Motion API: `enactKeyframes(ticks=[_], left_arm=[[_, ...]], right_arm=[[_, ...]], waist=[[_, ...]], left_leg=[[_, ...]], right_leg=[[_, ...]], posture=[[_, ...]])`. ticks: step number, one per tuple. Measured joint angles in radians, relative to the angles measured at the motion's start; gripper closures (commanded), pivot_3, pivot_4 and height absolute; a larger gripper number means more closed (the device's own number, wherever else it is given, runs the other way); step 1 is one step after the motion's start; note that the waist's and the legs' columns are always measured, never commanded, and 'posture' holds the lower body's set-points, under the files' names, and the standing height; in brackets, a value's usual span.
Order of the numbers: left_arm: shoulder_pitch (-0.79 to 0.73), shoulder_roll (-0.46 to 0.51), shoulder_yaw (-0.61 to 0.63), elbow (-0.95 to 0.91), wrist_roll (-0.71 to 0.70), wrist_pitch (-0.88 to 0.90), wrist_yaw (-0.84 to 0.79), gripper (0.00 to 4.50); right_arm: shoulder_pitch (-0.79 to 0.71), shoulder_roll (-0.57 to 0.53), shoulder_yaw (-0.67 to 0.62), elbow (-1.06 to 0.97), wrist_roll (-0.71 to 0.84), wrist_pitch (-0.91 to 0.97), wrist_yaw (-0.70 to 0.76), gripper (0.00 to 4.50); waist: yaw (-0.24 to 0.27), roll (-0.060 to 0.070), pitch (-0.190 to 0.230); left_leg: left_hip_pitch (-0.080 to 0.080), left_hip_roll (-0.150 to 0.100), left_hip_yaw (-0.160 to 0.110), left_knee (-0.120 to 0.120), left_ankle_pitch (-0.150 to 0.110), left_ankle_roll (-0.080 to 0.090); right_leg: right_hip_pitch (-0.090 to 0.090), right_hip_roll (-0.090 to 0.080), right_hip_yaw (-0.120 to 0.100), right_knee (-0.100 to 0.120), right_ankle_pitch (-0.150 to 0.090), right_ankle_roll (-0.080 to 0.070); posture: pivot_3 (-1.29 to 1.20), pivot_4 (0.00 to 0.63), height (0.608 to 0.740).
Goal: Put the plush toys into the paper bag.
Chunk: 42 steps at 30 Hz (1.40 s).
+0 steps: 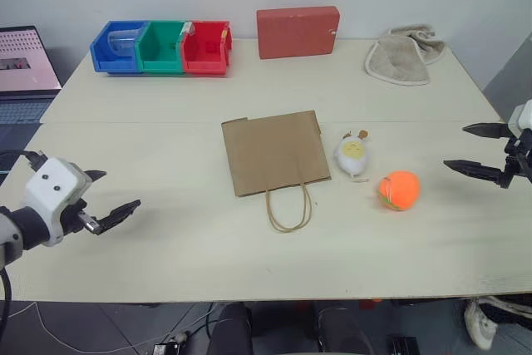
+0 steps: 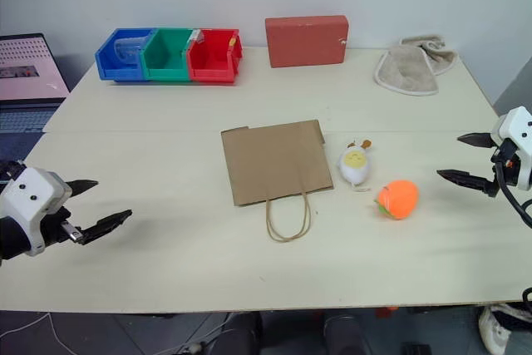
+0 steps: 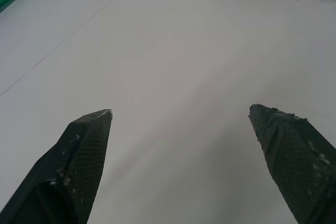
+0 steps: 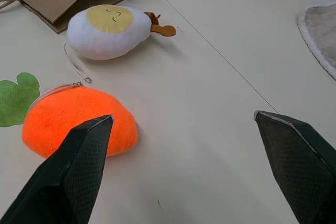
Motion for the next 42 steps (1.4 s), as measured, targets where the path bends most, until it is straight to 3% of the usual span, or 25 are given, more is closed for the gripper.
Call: enactKeyframes(ticks=[27,36,42], left_arm=[[-0.03,-0.049,-0.009,0.036,0.013,-0.107,-0.018,0.03],[-0.025,-0.032,-0.101,0.0,0.077,-0.178,-0.08,0.03],[-0.112,-0.021,-0.293,-0.106,0.081,-0.179,-0.124,0.03]], right_arm=[[-0.004,0.015,0.002,-0.028,-0.005,0.002,-0.017,0.0],[-0.002,0.015,0.002,-0.084,0.002,0.023,-0.011,0.0],[0.098,0.022,-0.01,-0.312,0.078,0.135,-0.018,0.0]], waist=[[-0.001,0.0,0.0],[0.0,0.0,0.0],[0.001,0.0,0.0]], left_leg=[[0.0,0.0,0.0,0.0,0.0,0.0],[0.0,0.0,0.0,0.0,0.0,0.0],[-0.001,0.0,-0.001,0.0,0.0,0.0]], right_leg=[[0.0,0.0,0.0,0.0,0.0,0.0],[0.0,0.0,0.0,0.0,0.0,0.0],[0.0,0.0,0.0,0.001,0.001,0.002]], posture=[[0.0,0.15,0.74],[0.0,0.15,0.74],[0.0,0.15,0.74]])
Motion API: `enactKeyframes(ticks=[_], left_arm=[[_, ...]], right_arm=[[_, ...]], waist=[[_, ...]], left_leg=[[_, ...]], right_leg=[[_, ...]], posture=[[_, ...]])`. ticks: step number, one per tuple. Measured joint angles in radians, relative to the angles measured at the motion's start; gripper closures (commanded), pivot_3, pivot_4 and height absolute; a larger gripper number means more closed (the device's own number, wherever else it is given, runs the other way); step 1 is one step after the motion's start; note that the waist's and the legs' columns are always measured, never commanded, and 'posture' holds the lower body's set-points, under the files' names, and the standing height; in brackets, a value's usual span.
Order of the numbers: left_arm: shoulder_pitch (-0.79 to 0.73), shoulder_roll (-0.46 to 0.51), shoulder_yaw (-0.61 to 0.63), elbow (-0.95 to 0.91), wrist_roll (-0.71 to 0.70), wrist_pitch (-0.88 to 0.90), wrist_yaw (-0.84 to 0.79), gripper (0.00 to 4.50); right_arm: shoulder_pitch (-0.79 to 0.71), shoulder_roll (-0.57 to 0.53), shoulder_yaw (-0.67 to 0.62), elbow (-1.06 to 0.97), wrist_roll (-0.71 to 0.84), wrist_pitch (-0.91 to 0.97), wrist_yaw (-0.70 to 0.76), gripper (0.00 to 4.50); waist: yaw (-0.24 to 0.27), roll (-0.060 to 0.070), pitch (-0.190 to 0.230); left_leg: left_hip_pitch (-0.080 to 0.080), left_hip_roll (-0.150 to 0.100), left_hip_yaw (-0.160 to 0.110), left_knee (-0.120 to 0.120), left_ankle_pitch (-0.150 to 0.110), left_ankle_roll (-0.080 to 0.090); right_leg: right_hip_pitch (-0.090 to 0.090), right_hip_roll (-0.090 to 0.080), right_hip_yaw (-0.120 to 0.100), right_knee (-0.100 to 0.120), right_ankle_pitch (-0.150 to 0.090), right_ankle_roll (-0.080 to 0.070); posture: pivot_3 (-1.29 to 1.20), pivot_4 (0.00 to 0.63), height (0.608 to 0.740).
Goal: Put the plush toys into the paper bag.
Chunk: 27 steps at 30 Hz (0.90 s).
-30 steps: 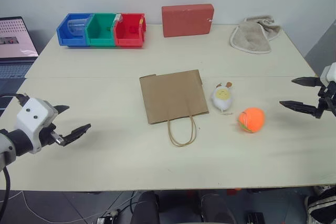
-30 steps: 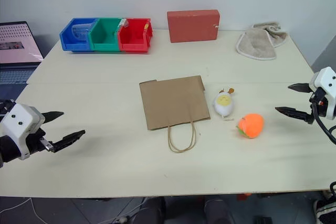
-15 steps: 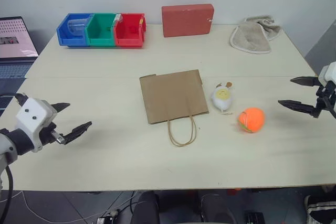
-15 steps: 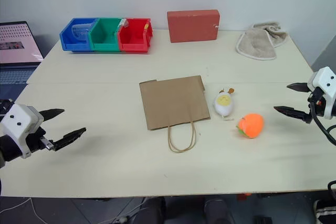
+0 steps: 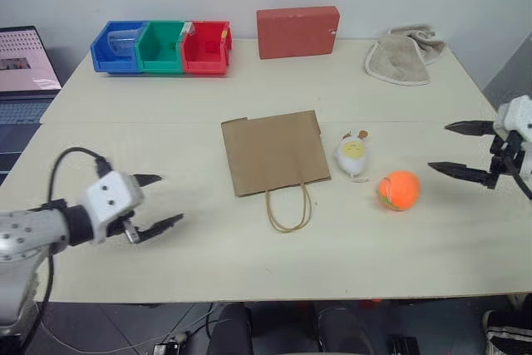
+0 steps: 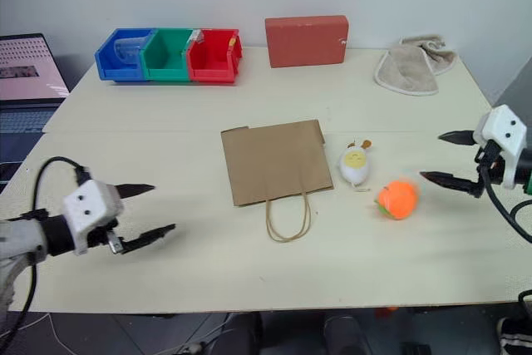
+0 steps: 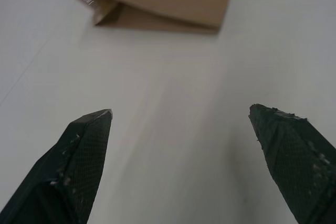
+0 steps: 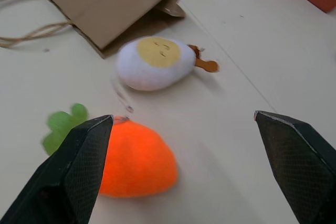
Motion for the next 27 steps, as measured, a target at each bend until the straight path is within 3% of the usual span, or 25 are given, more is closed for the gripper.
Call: enactKeyframes(ticks=[5,11,21,27], left_arm=[[-0.117,-0.051,-0.204,-0.047,0.055,-0.055,-0.004,0.03],[-0.296,-0.16,-0.413,0.074,0.136,-0.215,-0.067,0.03],[-0.439,-0.302,-0.533,0.296,0.216,-0.377,-0.068,0.03],[-0.461,-0.312,-0.546,0.32,0.223,-0.398,-0.088,1.51]], right_arm=[[0.078,0.012,-0.009,-0.248,0.098,0.125,-0.02,0.0],[0.178,0.019,-0.028,-0.556,0.238,0.297,-0.09,0.0],[0.281,0.055,-0.079,-0.725,0.349,0.434,-0.242,0.0],[0.295,0.053,-0.084,-0.737,0.36,0.435,-0.257,0.0]], waist=[[0.005,0.0,0.0],[0.02,0.002,-0.002],[0.028,0.0,-0.002],[0.027,0.0,-0.002]], left_leg=[[-0.001,0.0,0.0,0.001,0.0,0.0],[-0.001,0.0,-0.001,0.002,0.0,0.0],[-0.001,-0.001,-0.003,0.002,0.0,0.0],[-0.001,-0.001,-0.004,0.002,0.0,0.0]], right_leg=[[0.0,0.0,0.0,0.0,0.001,0.002],[0.001,0.001,0.0,-0.001,0.001,0.002],[0.002,0.001,-0.001,-0.001,0.001,0.002],[0.002,0.001,-0.002,-0.001,0.001,0.002]], posture=[[0.0,0.15,0.74],[0.0,0.15,0.74],[0.0,0.15,0.74],[0.0,0.15,0.74]])
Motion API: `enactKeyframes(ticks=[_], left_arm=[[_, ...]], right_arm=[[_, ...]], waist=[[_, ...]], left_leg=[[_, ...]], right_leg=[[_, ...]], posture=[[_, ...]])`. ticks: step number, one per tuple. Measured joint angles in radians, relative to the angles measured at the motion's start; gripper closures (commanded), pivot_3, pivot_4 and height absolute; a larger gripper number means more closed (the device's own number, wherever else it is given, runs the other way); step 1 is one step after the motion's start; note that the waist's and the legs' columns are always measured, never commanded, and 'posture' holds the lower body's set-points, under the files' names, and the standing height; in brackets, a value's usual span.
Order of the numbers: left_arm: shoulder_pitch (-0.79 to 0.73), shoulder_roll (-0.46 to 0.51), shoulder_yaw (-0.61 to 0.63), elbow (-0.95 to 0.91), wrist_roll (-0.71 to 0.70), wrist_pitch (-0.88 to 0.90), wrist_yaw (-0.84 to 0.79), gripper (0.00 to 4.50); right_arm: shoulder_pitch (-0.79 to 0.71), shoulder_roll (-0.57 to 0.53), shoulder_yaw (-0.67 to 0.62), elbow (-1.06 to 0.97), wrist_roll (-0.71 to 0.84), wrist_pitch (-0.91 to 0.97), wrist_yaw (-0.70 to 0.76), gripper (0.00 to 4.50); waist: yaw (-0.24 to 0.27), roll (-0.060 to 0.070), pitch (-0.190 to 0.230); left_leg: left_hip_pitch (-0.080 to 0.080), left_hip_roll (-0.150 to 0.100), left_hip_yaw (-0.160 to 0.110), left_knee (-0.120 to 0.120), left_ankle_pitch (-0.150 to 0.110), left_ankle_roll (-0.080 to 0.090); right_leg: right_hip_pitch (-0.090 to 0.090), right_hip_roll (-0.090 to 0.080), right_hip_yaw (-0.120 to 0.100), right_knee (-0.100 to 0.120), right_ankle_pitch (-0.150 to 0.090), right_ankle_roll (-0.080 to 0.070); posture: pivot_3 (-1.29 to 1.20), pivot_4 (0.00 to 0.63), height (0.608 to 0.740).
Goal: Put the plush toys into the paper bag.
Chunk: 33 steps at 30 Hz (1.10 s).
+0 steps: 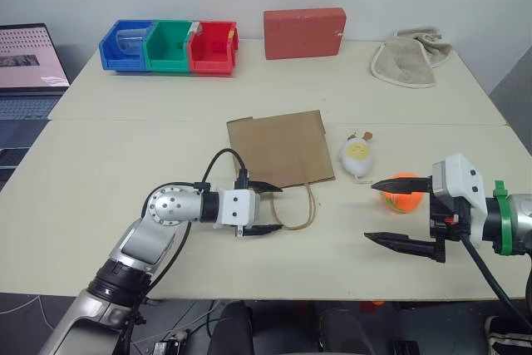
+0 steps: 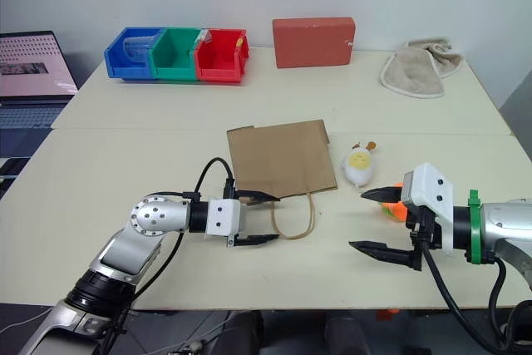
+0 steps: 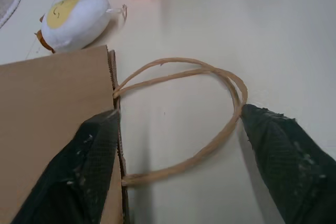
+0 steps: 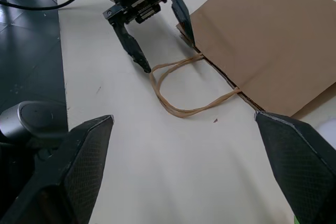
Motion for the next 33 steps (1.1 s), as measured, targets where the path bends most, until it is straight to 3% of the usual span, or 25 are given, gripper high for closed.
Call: enactKeyframes(ticks=[9,19,30,33], left_arm=[[0.0,0.0,-0.036,0.023,0.014,-0.044,-0.034,4.4],[-0.018,-0.021,-0.041,0.081,0.017,-0.08,-0.049,4.46],[-0.102,0.014,0.076,0.013,-0.189,0.215,-0.1,4.46],[-0.107,0.032,0.084,-0.002,-0.187,0.215,-0.104,4.46]], right_arm=[[0.023,0.002,-0.017,-0.001,0.003,0.0,-0.007,0.0],[0.035,0.002,-0.026,-0.002,0.02,-0.004,-0.022,0.0],[0.027,0.019,-0.018,0.005,0.012,-0.049,-0.029,0.0],[0.024,0.04,0.013,0.008,0.0,-0.061,-0.04,0.0]], waist=[[0.0,0.0,0.0],[0.001,0.0,0.0],[-0.001,0.0,0.0],[-0.001,0.0,0.0]], left_leg=[[0.0,0.0,-0.001,0.0,0.0,0.0],[0.0,0.0,-0.002,0.0,0.0,0.0],[0.0,0.0,-0.003,0.0,0.0,0.0],[0.0,0.0,-0.003,0.0,0.0,0.0]], right_leg=[[0.001,0.0,-0.001,0.0,0.0,0.0],[0.001,0.0,-0.002,0.0,0.0,0.0],[0.002,0.0,-0.003,0.0,0.0,0.0],[0.002,0.0,-0.003,0.0,0.0,0.0]], posture=[[0.0,0.15,0.74],[0.0,0.15,0.74],[0.0,0.15,0.74],[0.0,0.15,0.74]])
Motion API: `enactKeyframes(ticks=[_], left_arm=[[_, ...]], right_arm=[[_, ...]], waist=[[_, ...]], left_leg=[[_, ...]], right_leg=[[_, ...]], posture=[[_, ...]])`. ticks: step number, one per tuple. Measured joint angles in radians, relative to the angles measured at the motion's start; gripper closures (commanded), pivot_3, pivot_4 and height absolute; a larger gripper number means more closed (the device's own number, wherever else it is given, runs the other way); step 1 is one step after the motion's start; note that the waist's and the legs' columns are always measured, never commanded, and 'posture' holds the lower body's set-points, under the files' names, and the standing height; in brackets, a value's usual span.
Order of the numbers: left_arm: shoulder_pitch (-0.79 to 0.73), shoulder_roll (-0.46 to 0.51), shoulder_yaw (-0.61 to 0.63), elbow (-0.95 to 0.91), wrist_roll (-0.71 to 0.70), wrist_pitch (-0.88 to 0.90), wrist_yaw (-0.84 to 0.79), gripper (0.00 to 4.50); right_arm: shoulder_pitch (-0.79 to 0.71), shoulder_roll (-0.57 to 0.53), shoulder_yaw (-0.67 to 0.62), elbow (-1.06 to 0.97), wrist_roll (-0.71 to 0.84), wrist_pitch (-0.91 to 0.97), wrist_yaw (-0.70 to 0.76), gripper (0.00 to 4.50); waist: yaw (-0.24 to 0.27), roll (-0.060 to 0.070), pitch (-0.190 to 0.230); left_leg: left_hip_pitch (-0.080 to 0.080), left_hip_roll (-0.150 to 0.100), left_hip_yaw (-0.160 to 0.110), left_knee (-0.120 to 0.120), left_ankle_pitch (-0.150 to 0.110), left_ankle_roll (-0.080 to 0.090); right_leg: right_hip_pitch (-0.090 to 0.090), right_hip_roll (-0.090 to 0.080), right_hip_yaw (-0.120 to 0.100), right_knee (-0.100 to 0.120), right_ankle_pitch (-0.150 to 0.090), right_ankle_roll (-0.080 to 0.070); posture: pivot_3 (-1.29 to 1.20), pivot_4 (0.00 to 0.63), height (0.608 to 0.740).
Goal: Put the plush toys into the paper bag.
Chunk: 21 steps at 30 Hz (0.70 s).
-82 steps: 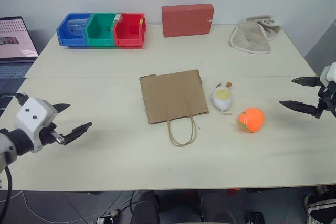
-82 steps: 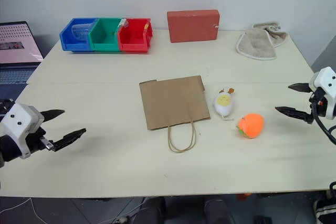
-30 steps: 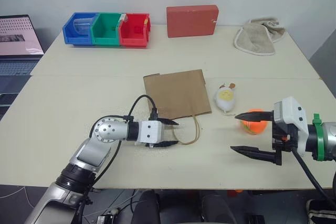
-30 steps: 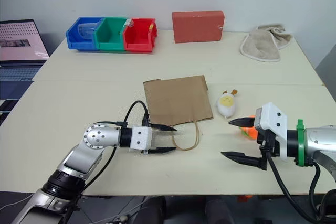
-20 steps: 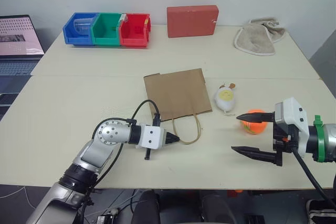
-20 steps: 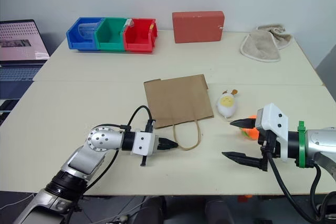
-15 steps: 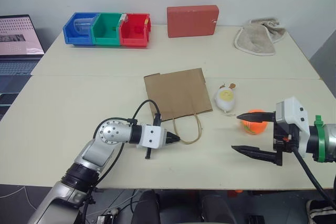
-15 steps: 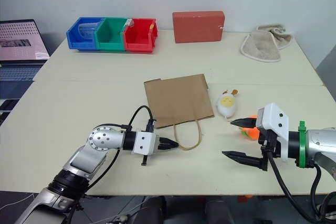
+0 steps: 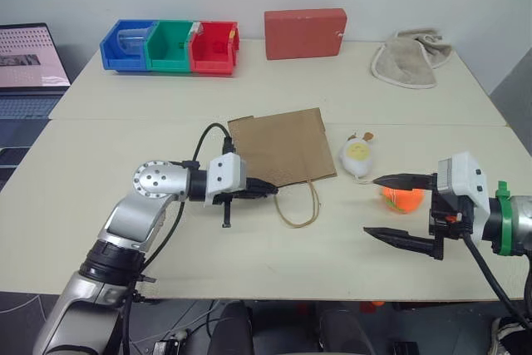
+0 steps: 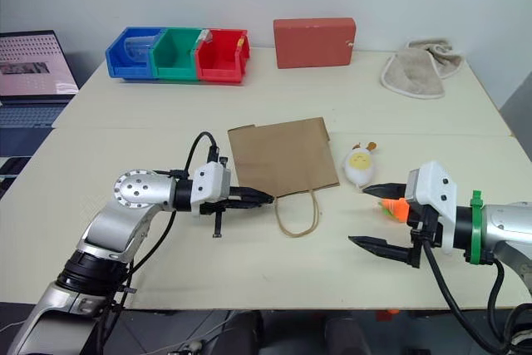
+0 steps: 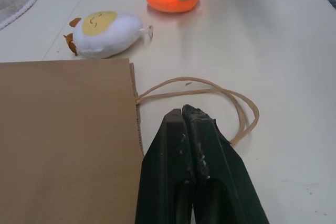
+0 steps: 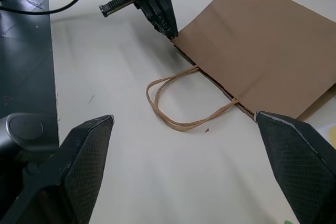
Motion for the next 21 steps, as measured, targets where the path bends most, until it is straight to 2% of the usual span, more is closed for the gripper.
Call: enactKeyframes(ticks=[2,5,8,12,17,21], left_arm=[[0.005,0.003,0.0,-0.007,0.005,-0.012,-0.003,4.46],[0.035,0.015,0.0,-0.025,0.01,-0.047,-0.027,3.91],[0.047,0.033,-0.006,-0.024,0.038,-0.097,-0.043,2.99],[0.084,0.035,-0.072,0.006,0.111,-0.239,-0.084,1.76],[0.062,-0.027,-0.1,0.109,0.197,-0.365,-0.026,1.76],[-0.001,-0.088,-0.119,0.171,0.243,-0.389,0.022,1.76]], right_arm=[[0.0,0.003,0.004,0.002,-0.003,-0.003,-0.005,0.0],[0.0,0.003,0.004,0.002,-0.013,-0.008,-0.005,0.0],[0.0,0.003,0.004,0.002,-0.015,-0.008,-0.005,0.0],[0.0,0.003,0.009,-0.006,-0.012,-0.001,-0.008,0.0],[-0.002,0.002,0.01,-0.02,0.009,0.019,-0.017,0.0],[-0.01,-0.001,0.012,-0.03,0.022,0.03,-0.029,0.0]], waist=[[0.0,0.0,0.0],[0.0,0.0,0.0],[0.001,0.0,0.0],[0.001,0.0,0.0],[0.004,0.0,0.0],[0.006,0.0,0.0]], left_leg=[[0.0,0.0,0.0,0.0,0.0,0.0],[0.0,0.0,0.0,0.0,0.0,0.0],[0.0,0.0,0.0,0.0,0.0,0.0],[0.0,0.0,0.0,0.0,0.0,0.0],[0.0,0.0,0.0,0.0,0.0,0.0],[0.0,0.0,0.0,0.0,0.0,0.0]], right_leg=[[0.0,0.0,0.0,0.0,0.0,0.0],[0.0,0.0,0.0,0.0,0.0,0.0],[0.0,0.0,0.0,0.0,0.0,0.0],[0.001,0.0,0.0,-0.001,0.0,0.0],[0.001,0.0,0.0,-0.002,0.0,0.0],[0.002,0.0,0.0,-0.003,0.0,0.0]], posture=[[0.0,0.15,0.74],[0.0,0.15,0.74],[0.0,0.15,0.74],[0.0,0.15,0.74],[0.0,0.15,0.74],[0.0,0.15,0.74]])
